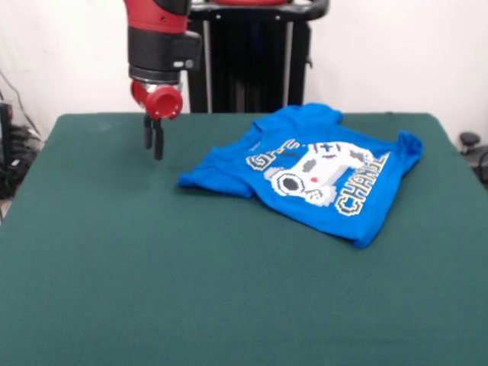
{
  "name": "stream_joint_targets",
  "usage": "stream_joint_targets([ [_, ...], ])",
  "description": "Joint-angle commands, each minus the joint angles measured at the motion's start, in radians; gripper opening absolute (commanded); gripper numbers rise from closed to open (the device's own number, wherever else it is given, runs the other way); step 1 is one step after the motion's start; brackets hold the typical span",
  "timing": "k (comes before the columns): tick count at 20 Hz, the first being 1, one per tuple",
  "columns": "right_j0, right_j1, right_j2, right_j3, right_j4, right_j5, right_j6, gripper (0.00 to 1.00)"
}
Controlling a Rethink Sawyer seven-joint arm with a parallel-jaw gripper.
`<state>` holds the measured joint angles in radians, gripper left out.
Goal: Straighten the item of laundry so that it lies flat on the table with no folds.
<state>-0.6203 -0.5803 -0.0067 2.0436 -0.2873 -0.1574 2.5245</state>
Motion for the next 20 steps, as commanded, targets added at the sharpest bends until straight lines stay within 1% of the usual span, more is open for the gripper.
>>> stream_joint_targets([
  [1,0.025,0.043,0.164,0.015,-0.034,-0.049,0.088,1.0],
  [5,0.02,0.022,0.186,-0.002,-0.032,-0.048,0.09,1.0],
  [10,-0.009,0.012,0.223,-0.014,-0.031,-0.039,0.088,1.0],
  [16,-0.013,0.071,0.225,-0.06,-0.037,-0.085,0.083,1.0],
  [20,-0.009,0.105,0.225,-0.071,-0.032,-0.112,0.089,1.0],
])
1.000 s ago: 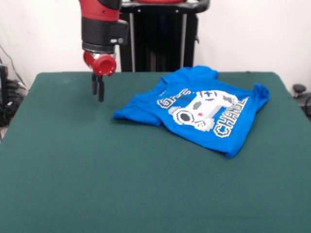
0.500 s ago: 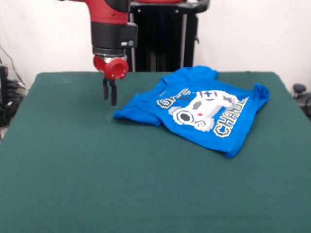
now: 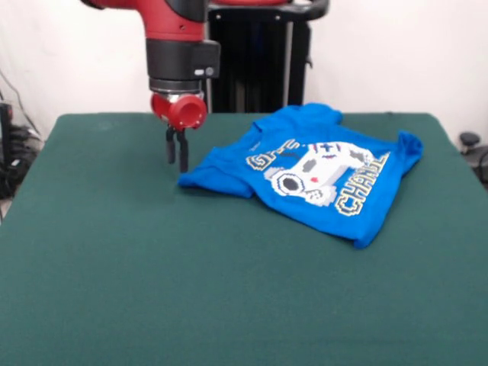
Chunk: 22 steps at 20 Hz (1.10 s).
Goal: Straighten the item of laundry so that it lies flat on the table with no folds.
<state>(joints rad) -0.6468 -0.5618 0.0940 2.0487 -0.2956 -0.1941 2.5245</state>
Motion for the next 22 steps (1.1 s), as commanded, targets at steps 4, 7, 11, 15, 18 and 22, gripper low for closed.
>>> stream_joint_targets([
  [4,0.022,0.112,0.123,-0.082,-0.017,-0.081,0.09,1.0],
  [7,0.021,0.141,0.129,-0.086,-0.017,-0.092,0.094,1.0],
  [11,0.014,0.149,0.142,-0.085,-0.018,-0.103,0.098,1.0],
  [15,0.005,0.143,0.154,-0.074,-0.018,-0.096,0.096,1.0],
  [18,0.005,0.15,0.152,-0.081,-0.027,-0.093,0.083,1.0],
  [22,0.037,0.146,0.115,-0.107,-0.045,-0.095,0.05,1.0],
])
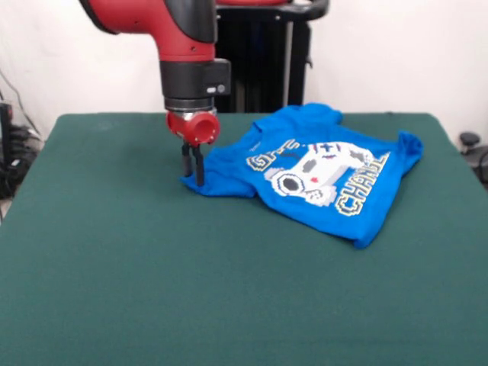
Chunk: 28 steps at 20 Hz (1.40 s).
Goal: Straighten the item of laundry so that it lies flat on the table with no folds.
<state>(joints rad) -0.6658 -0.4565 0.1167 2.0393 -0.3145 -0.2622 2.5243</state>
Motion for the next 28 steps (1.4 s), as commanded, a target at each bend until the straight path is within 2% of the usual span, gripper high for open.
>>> stream_joint_targets([
  [1,0.072,0.039,0.074,-0.103,-0.025,-0.044,0.054,0.0],
  [6,0.236,0.055,-0.114,-0.129,0.053,-0.255,0.038,0.0],
  [10,0.299,0.049,-0.189,-0.116,0.117,-0.317,0.058,0.0],
  [14,0.323,0.056,-0.218,-0.115,0.144,-0.375,0.072,0.0],
  [17,0.351,0.075,-0.264,-0.138,0.146,-0.526,0.031,0.0],
  [23,0.329,0.081,-0.26,-0.134,0.062,-0.675,0.044,0.0],
  [28,0.321,0.138,-0.256,-0.167,0.048,-0.792,0.029,0.0],
])
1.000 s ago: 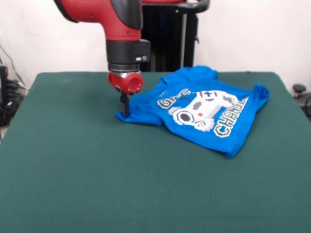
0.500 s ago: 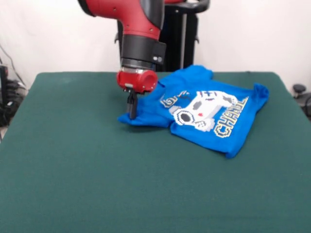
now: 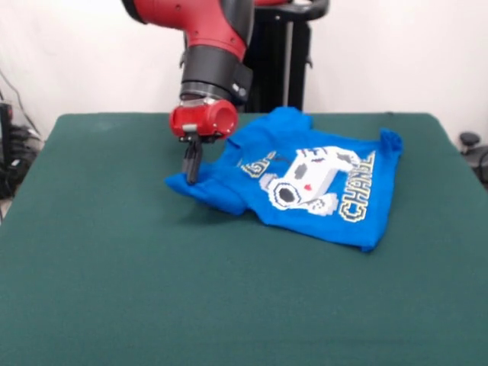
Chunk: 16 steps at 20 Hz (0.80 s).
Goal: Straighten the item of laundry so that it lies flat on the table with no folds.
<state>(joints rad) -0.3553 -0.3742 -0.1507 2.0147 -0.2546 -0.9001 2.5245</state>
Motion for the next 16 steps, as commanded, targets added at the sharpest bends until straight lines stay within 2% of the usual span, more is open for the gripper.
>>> stream_joint_targets([
  [1,0.009,0.071,0.014,-0.153,-0.016,-0.174,0.025,0.0],
  [5,0.004,0.106,0.021,-0.174,-0.034,-0.24,0.027,0.0],
  [10,0.022,0.148,0.021,-0.174,-0.007,-0.364,0.021,0.0],
  [12,0.036,0.18,0.022,-0.172,0.014,-0.484,0.004,0.0],
  [16,0.06,0.179,0.013,-0.124,0.033,-0.524,0.003,0.0],
])
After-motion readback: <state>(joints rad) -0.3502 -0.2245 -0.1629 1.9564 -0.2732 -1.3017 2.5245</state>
